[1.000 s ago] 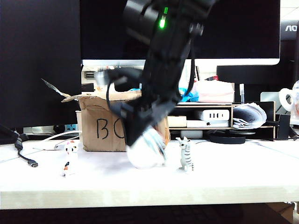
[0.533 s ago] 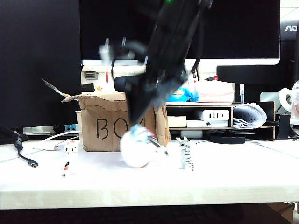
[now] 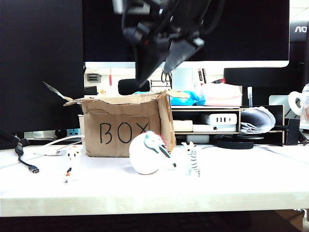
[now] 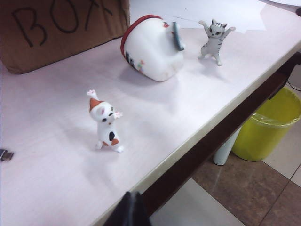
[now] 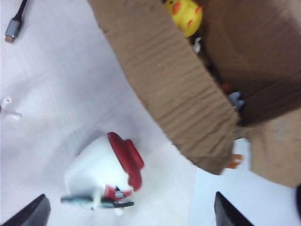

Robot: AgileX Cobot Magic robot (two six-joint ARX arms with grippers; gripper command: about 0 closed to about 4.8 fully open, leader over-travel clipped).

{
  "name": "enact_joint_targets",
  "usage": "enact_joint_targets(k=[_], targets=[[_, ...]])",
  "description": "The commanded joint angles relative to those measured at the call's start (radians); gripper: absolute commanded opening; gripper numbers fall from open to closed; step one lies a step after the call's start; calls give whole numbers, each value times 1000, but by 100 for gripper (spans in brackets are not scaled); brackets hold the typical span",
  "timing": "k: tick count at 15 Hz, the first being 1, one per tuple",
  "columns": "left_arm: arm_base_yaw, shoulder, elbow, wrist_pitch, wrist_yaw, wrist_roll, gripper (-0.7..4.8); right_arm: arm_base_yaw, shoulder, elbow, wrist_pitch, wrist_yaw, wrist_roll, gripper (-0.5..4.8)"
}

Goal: Put the doll that is least similar in size compared to the others into the paper box.

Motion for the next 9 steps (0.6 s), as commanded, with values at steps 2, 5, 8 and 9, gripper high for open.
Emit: enact_joint_targets(k=[2, 5, 8, 9], targets=[[2, 0, 2, 13, 2, 4, -5, -2, 29, 2, 50, -4, 50, 479], [2, 0, 2, 14, 2, 4, -5, -14, 65, 2, 73, -18, 71, 479], [2, 0, 2, 13, 2, 4, -5, -25, 144, 2, 76, -24, 103, 479], [2, 0, 2, 14, 3, 4, -5, -26, 173, 2, 93, -23, 105, 479]])
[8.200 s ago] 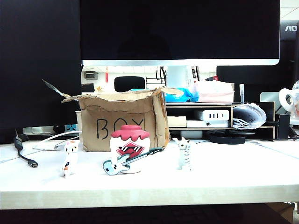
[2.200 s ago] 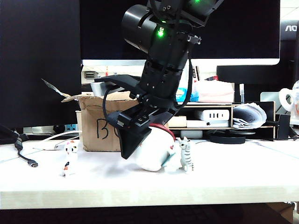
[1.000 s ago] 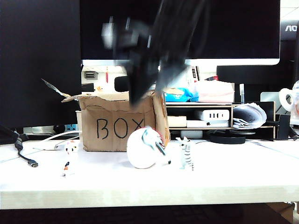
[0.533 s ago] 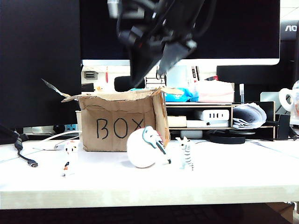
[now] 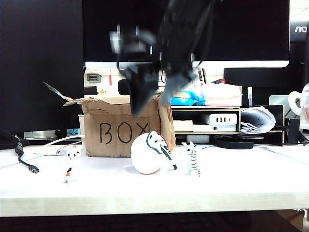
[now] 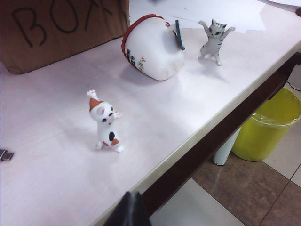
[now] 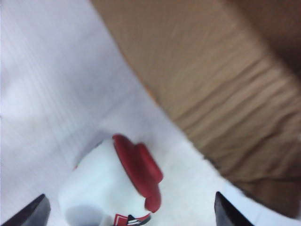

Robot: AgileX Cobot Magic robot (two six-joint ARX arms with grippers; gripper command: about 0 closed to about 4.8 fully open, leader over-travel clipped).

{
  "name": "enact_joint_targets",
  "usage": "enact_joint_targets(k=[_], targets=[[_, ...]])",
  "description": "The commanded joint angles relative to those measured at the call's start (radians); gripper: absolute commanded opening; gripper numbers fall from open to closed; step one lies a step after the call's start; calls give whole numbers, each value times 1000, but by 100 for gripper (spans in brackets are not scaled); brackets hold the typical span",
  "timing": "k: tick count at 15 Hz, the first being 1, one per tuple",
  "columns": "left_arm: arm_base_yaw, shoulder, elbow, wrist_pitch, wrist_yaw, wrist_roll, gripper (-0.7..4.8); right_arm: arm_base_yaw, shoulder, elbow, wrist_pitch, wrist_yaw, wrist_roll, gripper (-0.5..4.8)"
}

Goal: Put the doll that is least similar in size compared to the others into the paper box.

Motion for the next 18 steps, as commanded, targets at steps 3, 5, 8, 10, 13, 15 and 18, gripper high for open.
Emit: enact_joint_targets(k=[3, 5, 8, 10, 13, 15, 18], targets=[[2, 0, 2, 13, 3, 4, -5, -3, 109, 3, 85, 1, 66, 479], [2, 0, 2, 14, 3, 4, -5, -3, 142, 3, 103, 23, 87, 479], [2, 0, 2, 14, 3, 4, -5, -4, 179, 3, 122, 23, 133, 479], [2, 0, 2, 13, 3, 4, -5, -6, 192, 3, 128, 23, 156, 479], [2, 0, 2, 14, 3, 4, -5, -9, 201, 3, 126, 27, 208, 479], [2, 0, 2, 13, 3, 4, -5, -10, 204, 3, 126, 27, 209, 479], [2, 0, 2, 14, 2, 4, -5, -10, 204, 3, 123, 50, 282, 479]])
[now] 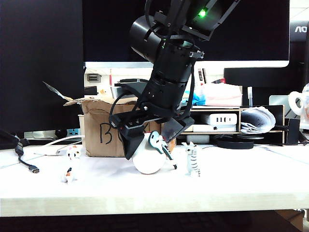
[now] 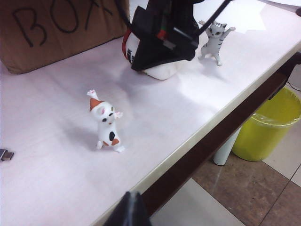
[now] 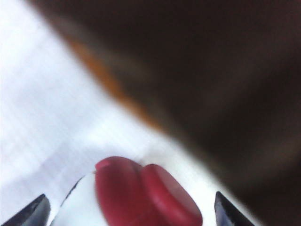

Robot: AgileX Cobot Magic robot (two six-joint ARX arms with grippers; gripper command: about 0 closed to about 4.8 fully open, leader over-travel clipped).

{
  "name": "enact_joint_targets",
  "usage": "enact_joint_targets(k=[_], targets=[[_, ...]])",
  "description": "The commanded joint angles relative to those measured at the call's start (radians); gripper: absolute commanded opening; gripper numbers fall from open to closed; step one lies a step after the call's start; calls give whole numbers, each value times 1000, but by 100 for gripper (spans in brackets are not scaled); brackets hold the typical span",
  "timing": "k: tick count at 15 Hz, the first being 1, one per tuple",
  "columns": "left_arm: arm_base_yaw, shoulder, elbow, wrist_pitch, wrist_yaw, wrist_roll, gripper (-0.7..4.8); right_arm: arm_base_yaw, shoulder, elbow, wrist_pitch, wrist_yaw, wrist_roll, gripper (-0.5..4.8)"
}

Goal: Put the doll that is least similar in size compared to the others into the paper box.

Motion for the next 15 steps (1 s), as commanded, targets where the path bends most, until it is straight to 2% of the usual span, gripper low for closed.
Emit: enact_joint_targets(k=[1, 2, 4, 6, 7, 15], targets=[[2, 0, 2, 13, 3, 4, -5, -2, -2, 3, 3, 27, 68, 479], [2, 0, 2, 14, 3, 4, -5, -2, -2, 3, -3, 27, 68, 479], [2, 0, 2, 14, 3, 4, -5, -2, -2, 3, -18, 27, 68, 329], [2, 0, 2, 14, 3, 4, -5, -2, -2, 3, -21, 27, 68, 217], [2, 0, 2, 14, 3, 4, -5, -2, -3, 3, -21, 27, 68, 192], [2, 0, 2, 14, 3, 4, -5, 8, -72, 3, -54, 19, 101, 175]])
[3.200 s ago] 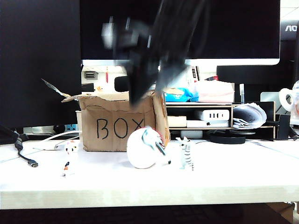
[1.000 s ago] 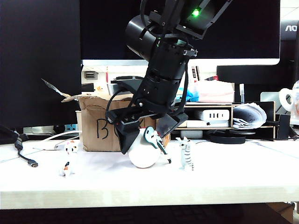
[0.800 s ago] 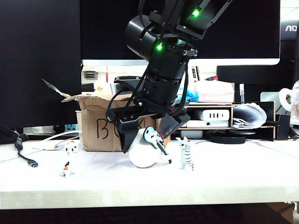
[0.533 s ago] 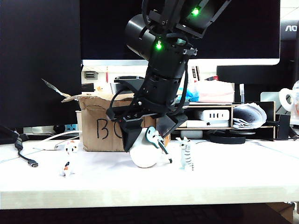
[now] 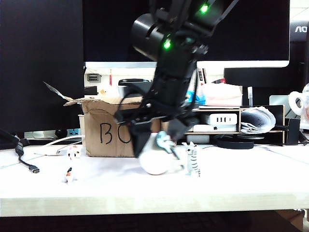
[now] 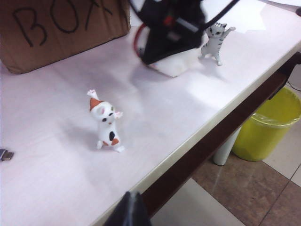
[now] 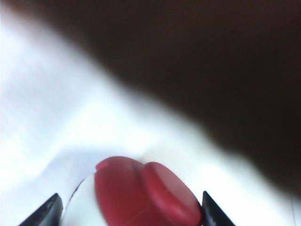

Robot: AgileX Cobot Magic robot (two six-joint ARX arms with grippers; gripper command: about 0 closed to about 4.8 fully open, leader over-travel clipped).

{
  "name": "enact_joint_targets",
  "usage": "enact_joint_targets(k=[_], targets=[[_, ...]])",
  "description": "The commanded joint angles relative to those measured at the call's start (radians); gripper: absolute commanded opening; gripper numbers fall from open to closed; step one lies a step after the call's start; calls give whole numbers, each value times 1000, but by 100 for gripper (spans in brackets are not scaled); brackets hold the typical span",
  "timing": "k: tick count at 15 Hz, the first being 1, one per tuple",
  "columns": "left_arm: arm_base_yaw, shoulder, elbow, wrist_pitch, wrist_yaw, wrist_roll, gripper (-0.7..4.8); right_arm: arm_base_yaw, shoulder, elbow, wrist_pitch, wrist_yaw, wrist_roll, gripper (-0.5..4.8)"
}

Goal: Put the doll that is least similar in size compared to the others into the paper box.

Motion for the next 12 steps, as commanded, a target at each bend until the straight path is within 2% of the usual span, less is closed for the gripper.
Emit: enact_joint_targets(k=[1, 3, 6, 10, 12], targets=[[2, 0, 1, 14, 2, 4, -5, 13, -66, 6, 25, 4, 14, 175], [2, 0, 1, 14, 3, 4, -5, 24, -106, 6, 52, -9, 14, 176], [2, 0, 1, 13, 2, 4, -5, 56, -154, 6, 90, -105, 14, 176], [2, 0, 1, 13, 2, 4, -5, 87, -205, 35, 140, -105, 14, 180], [2, 0, 1, 13, 2, 4, -5, 78, -205, 127, 158, -97, 9, 217]])
